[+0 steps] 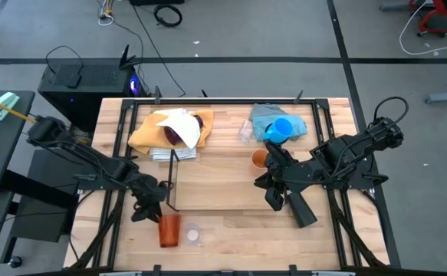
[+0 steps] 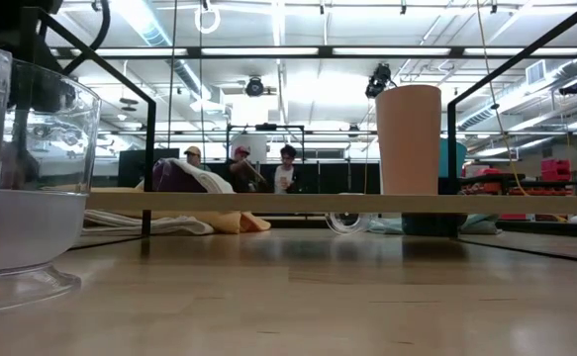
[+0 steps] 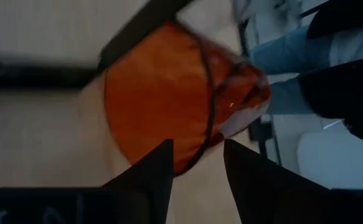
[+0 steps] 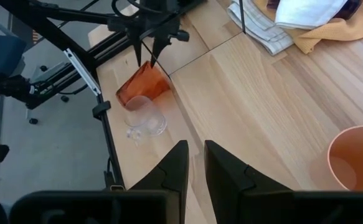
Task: Stack small to large cups/mugs on shelf
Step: Put the orange cup on the shelf
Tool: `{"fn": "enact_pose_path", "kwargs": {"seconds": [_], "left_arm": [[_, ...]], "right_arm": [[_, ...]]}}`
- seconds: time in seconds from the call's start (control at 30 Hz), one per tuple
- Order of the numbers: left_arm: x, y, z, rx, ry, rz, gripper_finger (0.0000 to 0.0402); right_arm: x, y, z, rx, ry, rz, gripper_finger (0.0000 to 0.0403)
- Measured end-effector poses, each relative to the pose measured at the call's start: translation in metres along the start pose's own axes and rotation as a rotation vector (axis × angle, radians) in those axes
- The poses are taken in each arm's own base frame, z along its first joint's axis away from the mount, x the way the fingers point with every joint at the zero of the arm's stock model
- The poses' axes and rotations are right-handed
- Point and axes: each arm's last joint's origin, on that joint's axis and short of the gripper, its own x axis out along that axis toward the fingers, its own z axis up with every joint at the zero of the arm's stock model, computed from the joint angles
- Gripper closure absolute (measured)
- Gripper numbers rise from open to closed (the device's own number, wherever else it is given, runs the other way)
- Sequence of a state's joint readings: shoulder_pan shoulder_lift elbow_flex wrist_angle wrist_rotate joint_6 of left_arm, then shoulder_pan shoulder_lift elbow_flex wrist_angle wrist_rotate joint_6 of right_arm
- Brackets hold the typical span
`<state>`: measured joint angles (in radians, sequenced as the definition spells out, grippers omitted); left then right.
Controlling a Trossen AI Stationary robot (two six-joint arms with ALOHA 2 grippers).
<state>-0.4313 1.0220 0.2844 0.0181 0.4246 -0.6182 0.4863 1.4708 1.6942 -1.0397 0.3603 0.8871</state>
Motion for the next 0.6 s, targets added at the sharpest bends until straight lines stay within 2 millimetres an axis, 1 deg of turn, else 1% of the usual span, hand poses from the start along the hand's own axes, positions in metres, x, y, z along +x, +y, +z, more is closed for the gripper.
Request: {"fn": "enact_pose_path", "kwargs": {"seconds": [0.07, 0.13, 0.2, 0.27, 0.3, 0.6], "left_arm": [[0.0034, -0.0003, 0.0031, 0.016, -0.021, -0.014, 0.0268], [0.0064, 0.0, 0.005, 0.032, -0.031, -0.023, 0.029], [0.0085, 0.0003, 0.0053, 0.055, -0.021, -0.035, 0.0325], [0.0096, 0.0001, 0.0047, 0.073, 0.001, -0.06, 0.0369], [0.0095, -0.0009, 0.005, 0.081, 0.008, -0.078, 0.0382], [0.0091, -0.0004, 0.0045, 0.075, 0.007, -0.067, 0.0389]], "right_arm": [[0.0, 0.0, 0.0, 0.0, 0.0, 0.0, 0.0346], [0.0, 0.0, 0.0, -0.005, 0.0, 0.0, 0.0346], [0.0, -0.0001, -0.0001, -0.017, 0.001, -0.001, 0.0346], [0.0, -0.0001, 0.0, -0.026, 0.001, -0.001, 0.0346], [0.0, -0.0002, -0.0001, -0.027, 0.001, -0.002, 0.0346], [0.0001, -0.0006, -0.0004, -0.028, 0.004, -0.006, 0.0346]]}}
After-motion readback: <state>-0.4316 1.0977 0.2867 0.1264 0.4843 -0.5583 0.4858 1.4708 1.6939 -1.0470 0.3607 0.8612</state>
